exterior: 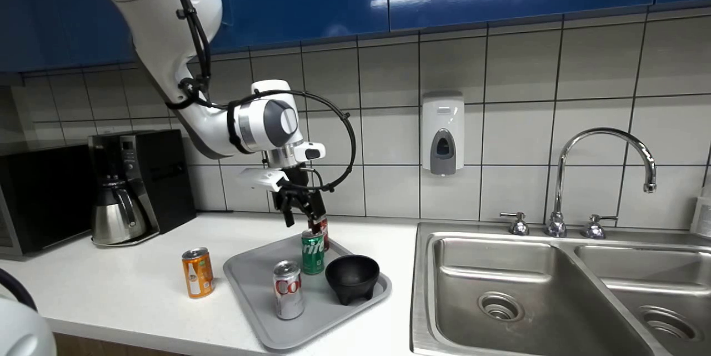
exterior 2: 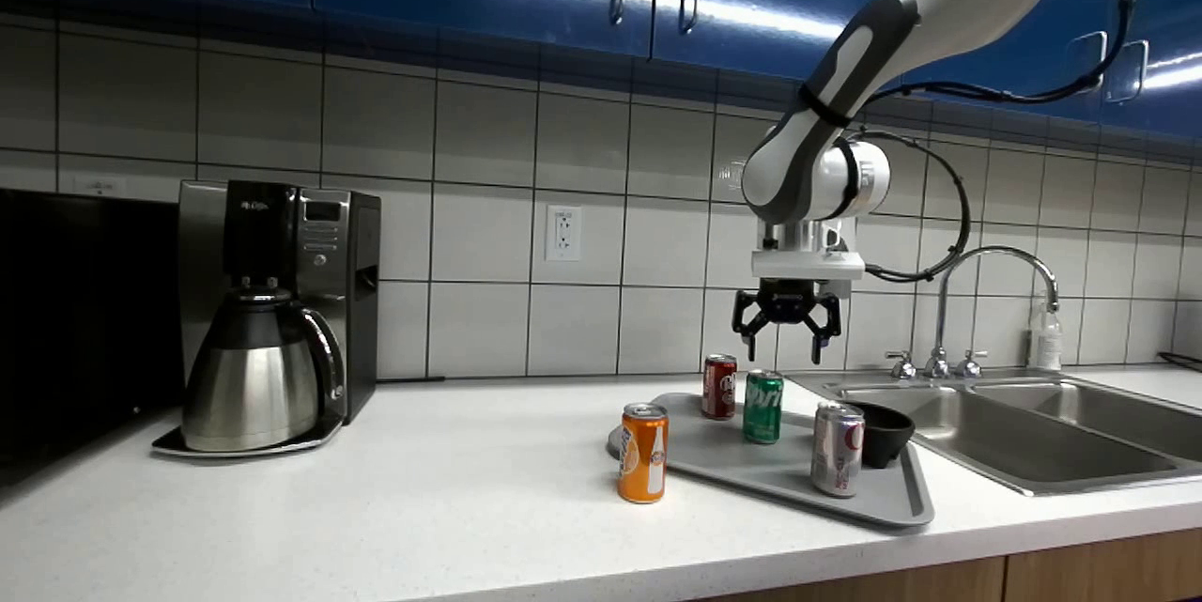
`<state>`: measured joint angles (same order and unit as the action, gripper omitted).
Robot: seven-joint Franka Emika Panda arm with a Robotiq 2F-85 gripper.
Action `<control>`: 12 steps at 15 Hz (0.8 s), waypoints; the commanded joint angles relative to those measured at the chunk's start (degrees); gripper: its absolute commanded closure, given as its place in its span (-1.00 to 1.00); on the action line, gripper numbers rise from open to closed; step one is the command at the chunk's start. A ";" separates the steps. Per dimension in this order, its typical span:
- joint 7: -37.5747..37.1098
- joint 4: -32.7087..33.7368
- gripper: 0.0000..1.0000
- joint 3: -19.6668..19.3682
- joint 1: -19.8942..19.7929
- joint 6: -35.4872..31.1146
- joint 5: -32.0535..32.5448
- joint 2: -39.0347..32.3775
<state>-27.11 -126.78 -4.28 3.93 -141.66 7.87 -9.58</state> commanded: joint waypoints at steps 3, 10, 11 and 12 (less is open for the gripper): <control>-4.15 2.19 -1.00 -0.25 0.36 0.23 1.23 -3.01; -6.20 3.94 -1.00 -0.63 1.32 0.96 0.97 -5.95; -6.30 4.48 -1.00 -0.63 1.41 1.09 0.80 -6.47; -6.57 5.09 -1.00 -0.73 1.53 1.25 0.84 -7.02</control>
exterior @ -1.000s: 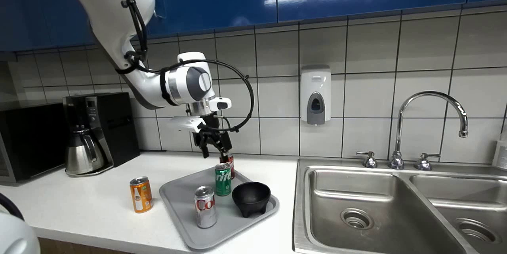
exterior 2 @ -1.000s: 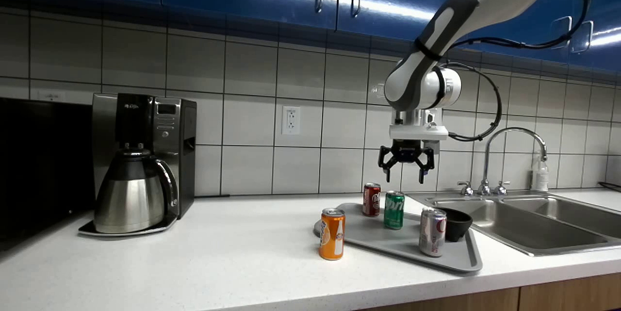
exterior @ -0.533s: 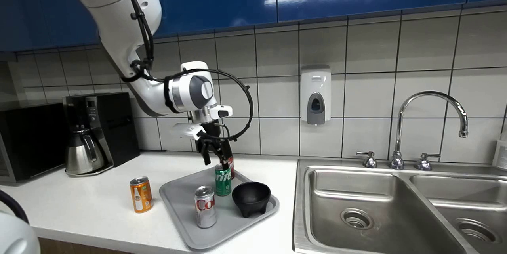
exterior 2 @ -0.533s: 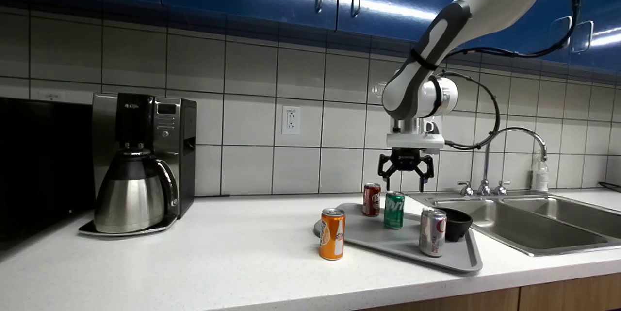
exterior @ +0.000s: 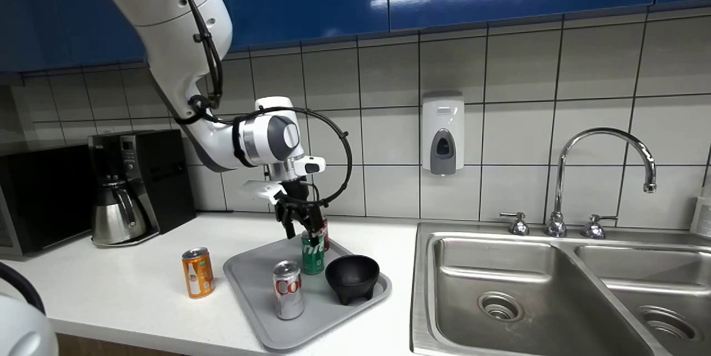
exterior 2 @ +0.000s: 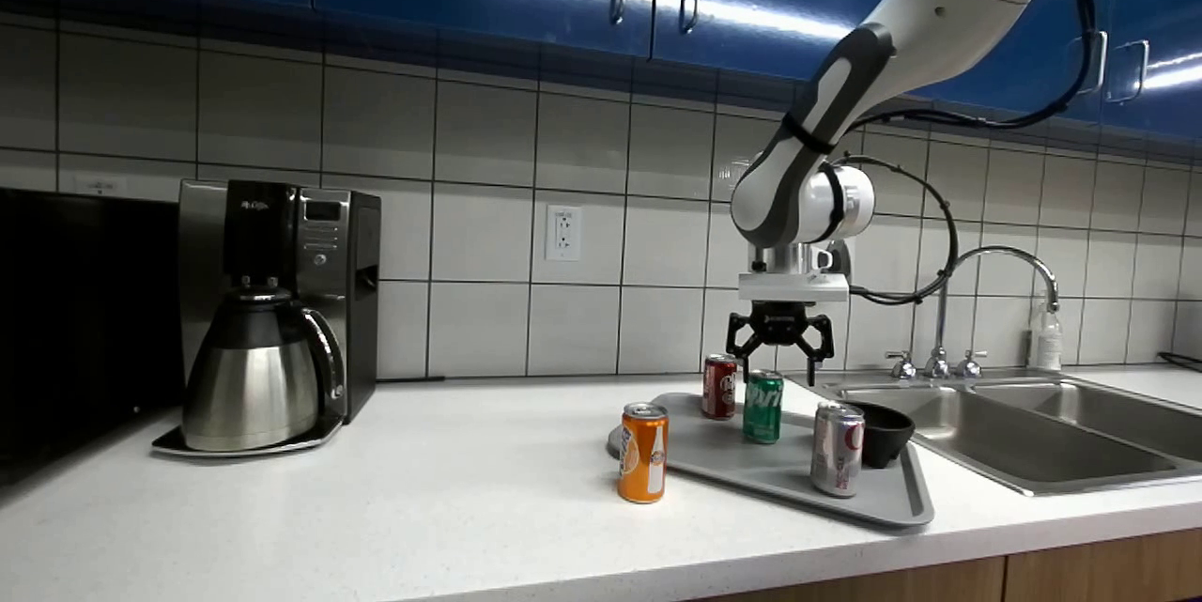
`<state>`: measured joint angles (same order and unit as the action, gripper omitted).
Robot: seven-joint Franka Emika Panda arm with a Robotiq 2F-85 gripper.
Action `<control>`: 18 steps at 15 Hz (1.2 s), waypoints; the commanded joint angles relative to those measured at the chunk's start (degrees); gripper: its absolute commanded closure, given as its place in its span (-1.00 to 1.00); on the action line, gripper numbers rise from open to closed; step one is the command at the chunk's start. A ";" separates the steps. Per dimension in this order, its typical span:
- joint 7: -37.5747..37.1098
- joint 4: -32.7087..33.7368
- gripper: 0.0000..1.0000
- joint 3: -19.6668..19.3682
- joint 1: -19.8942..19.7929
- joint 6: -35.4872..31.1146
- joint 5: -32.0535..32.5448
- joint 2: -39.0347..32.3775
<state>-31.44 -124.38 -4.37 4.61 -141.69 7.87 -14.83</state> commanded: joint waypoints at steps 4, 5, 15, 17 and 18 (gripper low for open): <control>-2.73 5.25 -1.00 -1.04 1.14 1.70 0.89 -4.06; -2.79 5.94 -1.00 -1.12 1.17 1.78 0.76 -4.68; -3.36 11.29 -1.00 -2.41 2.03 2.11 -0.27 -9.99; -3.07 12.06 -1.00 -2.39 1.99 2.20 -0.69 -10.81; -2.97 12.27 -0.77 -2.41 1.99 2.16 -0.78 -11.11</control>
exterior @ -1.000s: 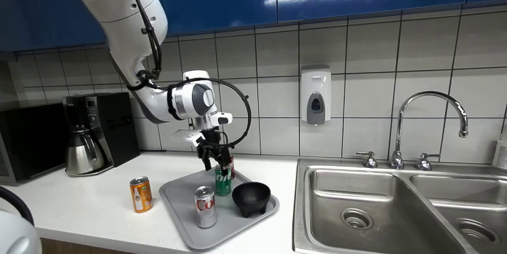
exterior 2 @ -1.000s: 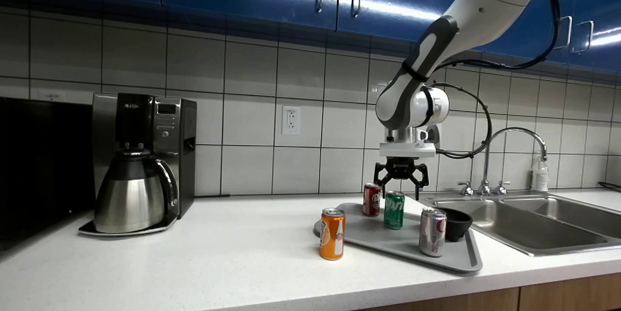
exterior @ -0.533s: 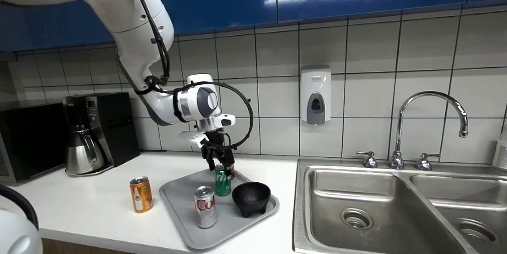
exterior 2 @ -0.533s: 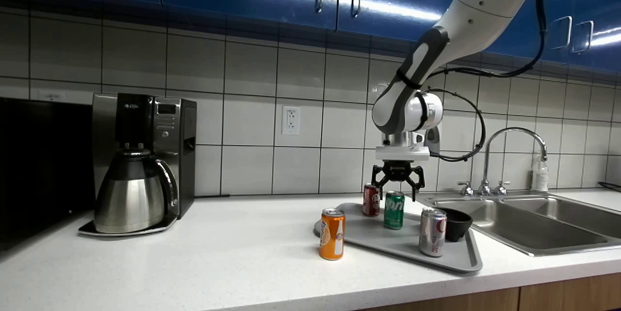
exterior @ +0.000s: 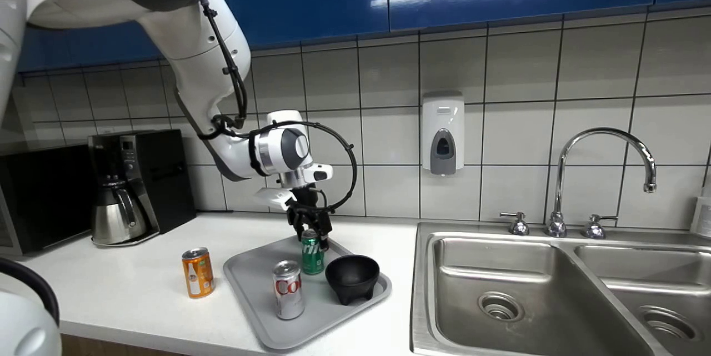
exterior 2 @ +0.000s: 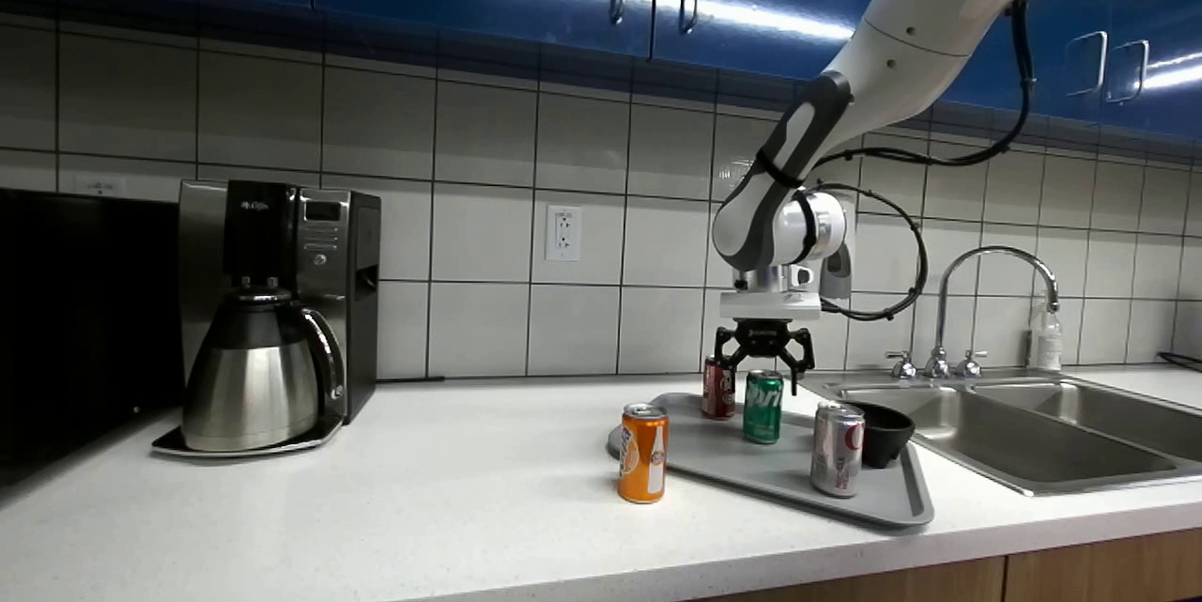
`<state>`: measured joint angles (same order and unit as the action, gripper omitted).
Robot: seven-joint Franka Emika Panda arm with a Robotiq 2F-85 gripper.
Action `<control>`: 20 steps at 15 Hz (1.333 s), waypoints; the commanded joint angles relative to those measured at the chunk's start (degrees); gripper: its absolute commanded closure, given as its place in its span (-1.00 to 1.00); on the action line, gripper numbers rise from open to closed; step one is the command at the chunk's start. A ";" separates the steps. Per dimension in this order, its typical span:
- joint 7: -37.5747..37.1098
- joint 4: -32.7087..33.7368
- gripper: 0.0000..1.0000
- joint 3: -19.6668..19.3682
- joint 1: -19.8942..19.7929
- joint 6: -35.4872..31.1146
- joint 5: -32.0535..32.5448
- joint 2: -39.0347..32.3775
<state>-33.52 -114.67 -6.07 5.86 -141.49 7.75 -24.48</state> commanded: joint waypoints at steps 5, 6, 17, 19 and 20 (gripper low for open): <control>-0.39 3.14 0.16 -0.87 0.59 1.92 -1.09 -2.08; -0.39 3.15 0.23 -0.94 0.58 1.99 -1.10 -1.95; -0.18 0.22 0.23 -0.85 0.57 0.57 -1.52 2.82; -0.40 0.12 0.23 -0.80 0.75 0.60 -1.36 3.42; -0.37 0.24 0.23 -0.72 0.76 0.75 -1.42 3.53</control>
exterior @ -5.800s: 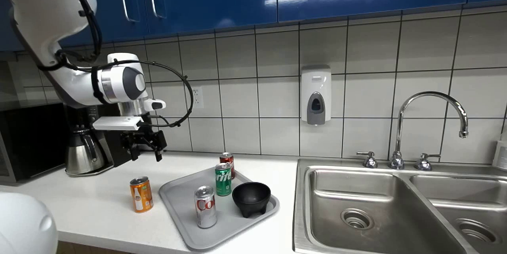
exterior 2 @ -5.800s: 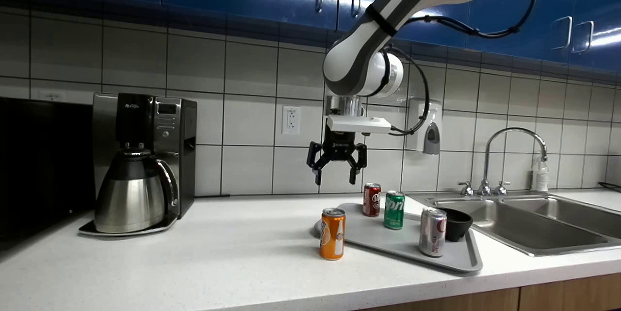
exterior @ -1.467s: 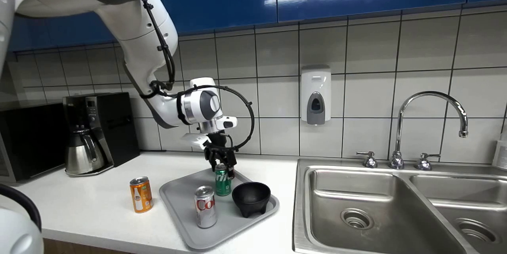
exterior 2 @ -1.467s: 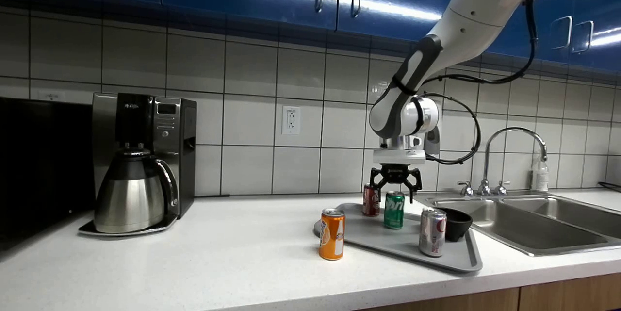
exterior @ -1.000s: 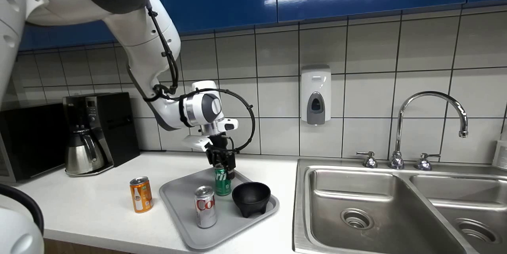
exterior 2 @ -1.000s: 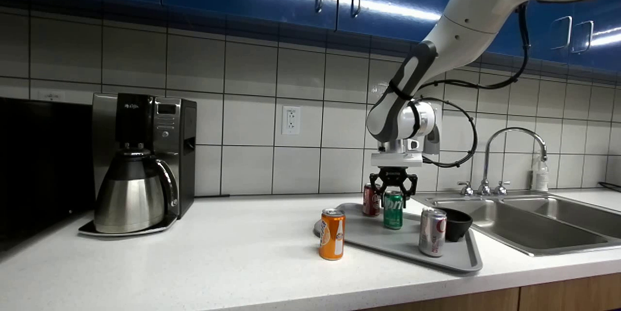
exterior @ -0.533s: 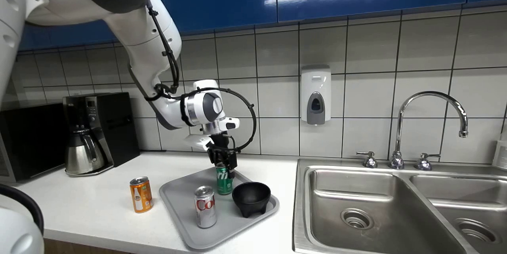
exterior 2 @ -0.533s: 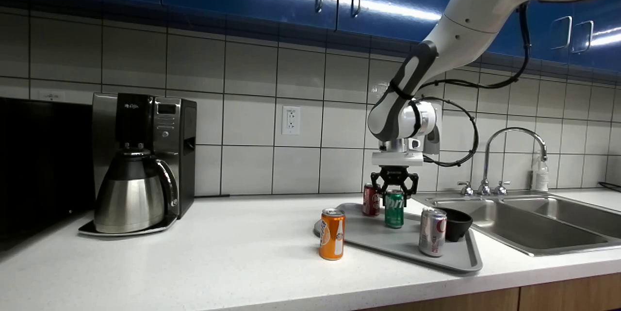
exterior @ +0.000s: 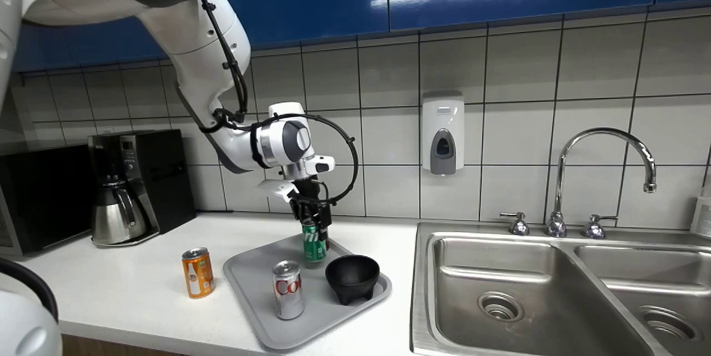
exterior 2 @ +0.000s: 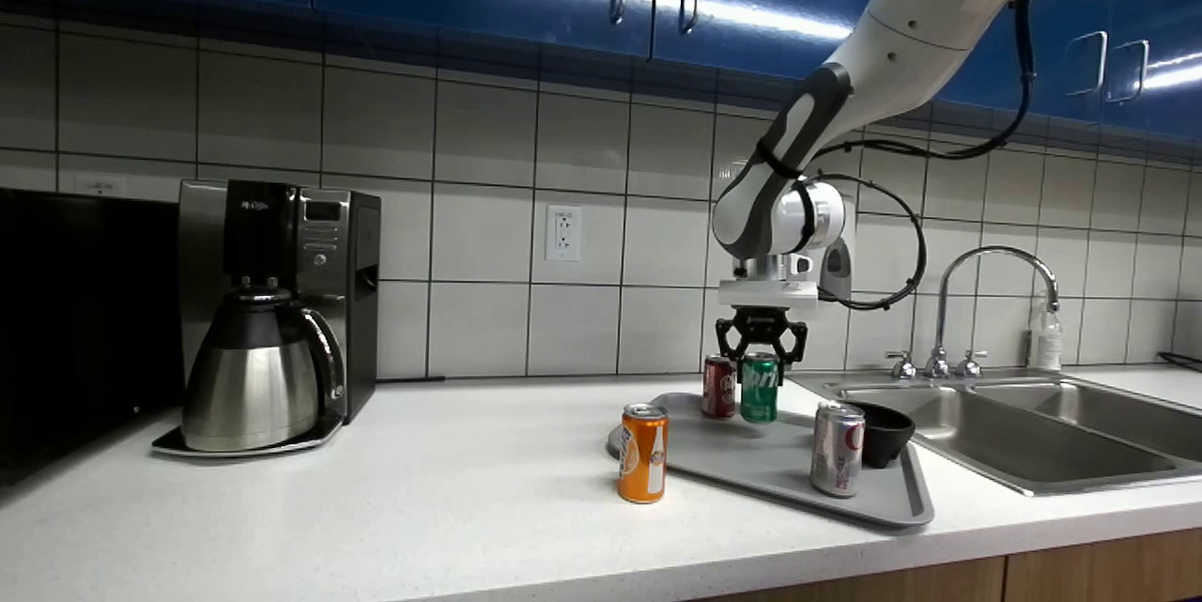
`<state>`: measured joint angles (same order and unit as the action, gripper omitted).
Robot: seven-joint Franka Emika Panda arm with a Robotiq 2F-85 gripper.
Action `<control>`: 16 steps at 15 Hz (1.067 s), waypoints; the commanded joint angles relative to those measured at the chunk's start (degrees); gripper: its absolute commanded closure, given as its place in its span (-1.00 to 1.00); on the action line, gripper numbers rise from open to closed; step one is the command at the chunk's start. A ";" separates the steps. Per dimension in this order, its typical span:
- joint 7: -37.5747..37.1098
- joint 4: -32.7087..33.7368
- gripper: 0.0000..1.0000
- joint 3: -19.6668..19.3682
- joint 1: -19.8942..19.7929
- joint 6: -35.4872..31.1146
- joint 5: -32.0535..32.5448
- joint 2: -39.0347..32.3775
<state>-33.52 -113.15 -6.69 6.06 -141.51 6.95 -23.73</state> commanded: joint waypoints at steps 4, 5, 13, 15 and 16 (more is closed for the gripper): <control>-0.60 -0.38 0.23 -0.26 0.67 1.18 -0.36 2.79; -0.58 -0.24 0.23 -0.28 0.68 1.11 -0.26 2.78; -0.08 2.30 0.23 -0.86 -0.03 1.20 -0.37 1.34; 0.29 3.26 0.23 -1.13 -0.42 1.28 -0.56 0.85; 0.36 3.76 0.23 -1.31 -0.61 1.24 -0.49 0.54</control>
<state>-33.52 -111.85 -7.66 6.10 -141.51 6.95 -22.74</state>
